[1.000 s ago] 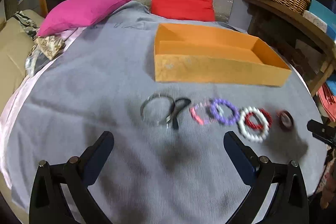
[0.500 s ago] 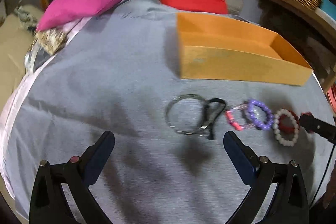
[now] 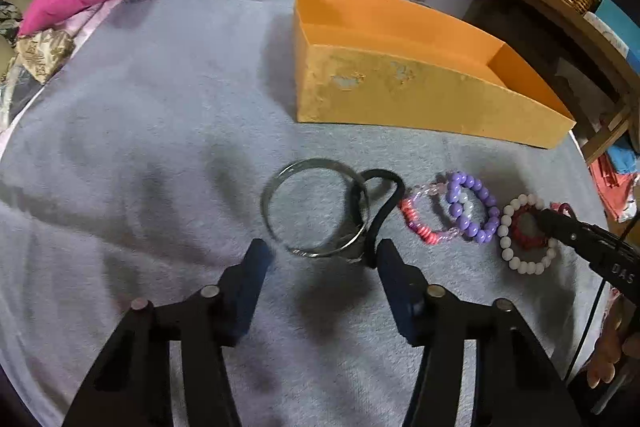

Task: Organize jewelry
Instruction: 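Grasp the white pearl bracelet with the right tool while the left tool reaches the silver bangle, then carry the silver bangle and pearl bracelet into the orange tray and open both tools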

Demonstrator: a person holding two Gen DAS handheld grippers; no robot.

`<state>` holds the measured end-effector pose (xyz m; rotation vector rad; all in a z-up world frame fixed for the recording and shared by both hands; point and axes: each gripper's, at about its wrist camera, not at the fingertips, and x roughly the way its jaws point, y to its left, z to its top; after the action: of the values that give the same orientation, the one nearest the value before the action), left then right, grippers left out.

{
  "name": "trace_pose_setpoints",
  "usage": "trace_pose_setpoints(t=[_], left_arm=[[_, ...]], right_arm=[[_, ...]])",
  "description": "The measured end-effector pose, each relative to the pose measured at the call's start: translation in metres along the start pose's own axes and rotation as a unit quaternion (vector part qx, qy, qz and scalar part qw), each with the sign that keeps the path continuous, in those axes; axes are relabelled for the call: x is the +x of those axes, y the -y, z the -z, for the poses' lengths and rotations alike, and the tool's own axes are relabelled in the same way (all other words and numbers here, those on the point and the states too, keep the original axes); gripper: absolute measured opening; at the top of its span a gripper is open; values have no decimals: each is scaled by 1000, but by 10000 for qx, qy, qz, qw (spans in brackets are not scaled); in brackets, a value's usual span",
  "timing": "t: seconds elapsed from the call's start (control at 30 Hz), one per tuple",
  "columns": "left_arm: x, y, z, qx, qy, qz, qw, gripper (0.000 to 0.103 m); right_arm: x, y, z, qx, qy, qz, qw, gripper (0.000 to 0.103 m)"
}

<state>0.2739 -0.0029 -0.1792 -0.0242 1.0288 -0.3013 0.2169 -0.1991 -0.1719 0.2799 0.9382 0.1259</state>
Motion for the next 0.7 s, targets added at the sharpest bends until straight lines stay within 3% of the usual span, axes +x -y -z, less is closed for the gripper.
trace_pose_setpoints(t=[0.13,0.2,0.33,0.53,0.7], left_arm=[[4,4,-5,125,20,153,9998,37],[7,4,-7,106,26,223,9997,35],[9,6,-6,83,-44,607,9981,11],[1,8,-1,160,-94,860,9961,10],[-21,-11,6,92,96,839,9964,9]], right_arm=[[-12,6,-1,160,158,-137,9997,11],[-18,11,-2,265,210,-208,9992,11],[-29,14,-2,360,384,-312,9981,11],[-38,19,-5,553,619,-341,9960,11],[-43,22,-6,638,718,-363,9947,11]])
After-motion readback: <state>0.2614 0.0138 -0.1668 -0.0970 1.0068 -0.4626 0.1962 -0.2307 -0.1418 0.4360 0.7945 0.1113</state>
